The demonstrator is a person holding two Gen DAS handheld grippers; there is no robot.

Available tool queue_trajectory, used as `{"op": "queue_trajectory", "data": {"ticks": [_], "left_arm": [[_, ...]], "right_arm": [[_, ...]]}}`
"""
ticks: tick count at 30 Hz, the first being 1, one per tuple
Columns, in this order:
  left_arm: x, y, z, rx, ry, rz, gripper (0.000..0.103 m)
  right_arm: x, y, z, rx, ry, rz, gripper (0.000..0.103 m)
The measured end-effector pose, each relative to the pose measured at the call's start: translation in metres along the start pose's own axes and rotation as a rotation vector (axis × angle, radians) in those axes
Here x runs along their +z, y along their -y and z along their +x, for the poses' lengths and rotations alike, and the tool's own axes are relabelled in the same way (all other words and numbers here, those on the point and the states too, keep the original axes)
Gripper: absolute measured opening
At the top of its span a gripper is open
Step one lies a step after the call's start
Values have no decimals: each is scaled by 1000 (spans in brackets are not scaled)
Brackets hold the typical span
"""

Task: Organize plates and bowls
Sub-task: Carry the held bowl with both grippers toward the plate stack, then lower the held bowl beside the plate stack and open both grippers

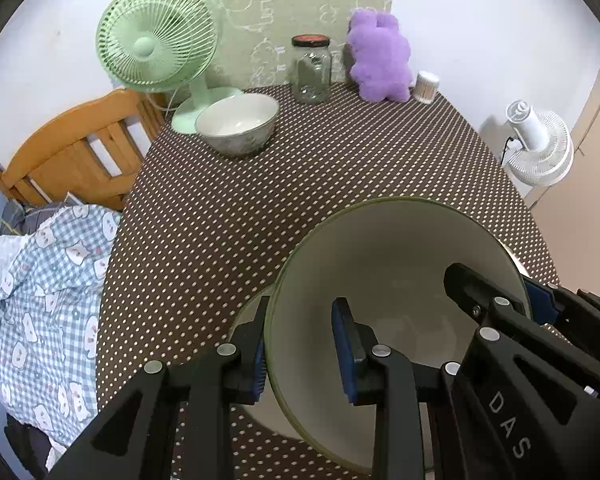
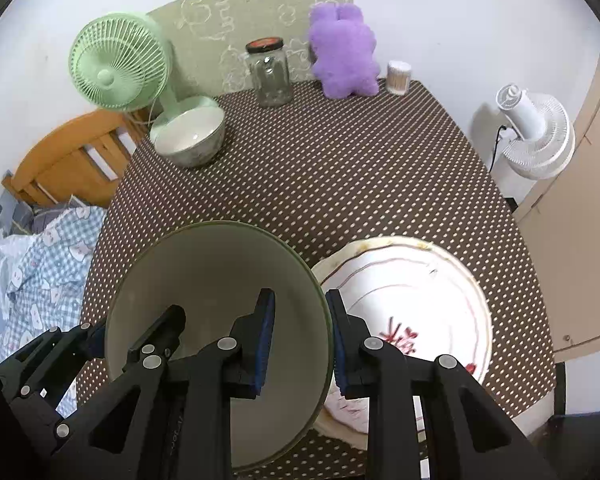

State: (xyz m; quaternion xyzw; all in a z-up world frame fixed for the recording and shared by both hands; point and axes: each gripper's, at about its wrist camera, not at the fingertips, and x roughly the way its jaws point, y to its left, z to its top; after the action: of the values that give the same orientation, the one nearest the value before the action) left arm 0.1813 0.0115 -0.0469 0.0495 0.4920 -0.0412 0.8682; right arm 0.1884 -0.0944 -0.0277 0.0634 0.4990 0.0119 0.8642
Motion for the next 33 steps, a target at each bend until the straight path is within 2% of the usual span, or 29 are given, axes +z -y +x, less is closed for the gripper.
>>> {"op": "queue_trajectory", "data": {"ticks": [15, 27, 33], "left_arm": [[-19, -31, 24, 20, -73, -39, 27], [-23, -46, 46, 16, -128, -89, 27], [-19, -48, 55, 3, -138, -111, 27]], "right_arm": [[-14, -30, 31, 14, -83, -39, 29], [-16, -48, 57, 7, -147, -82, 29], [-11, -50, 63, -5, -150, -104, 29]]}}
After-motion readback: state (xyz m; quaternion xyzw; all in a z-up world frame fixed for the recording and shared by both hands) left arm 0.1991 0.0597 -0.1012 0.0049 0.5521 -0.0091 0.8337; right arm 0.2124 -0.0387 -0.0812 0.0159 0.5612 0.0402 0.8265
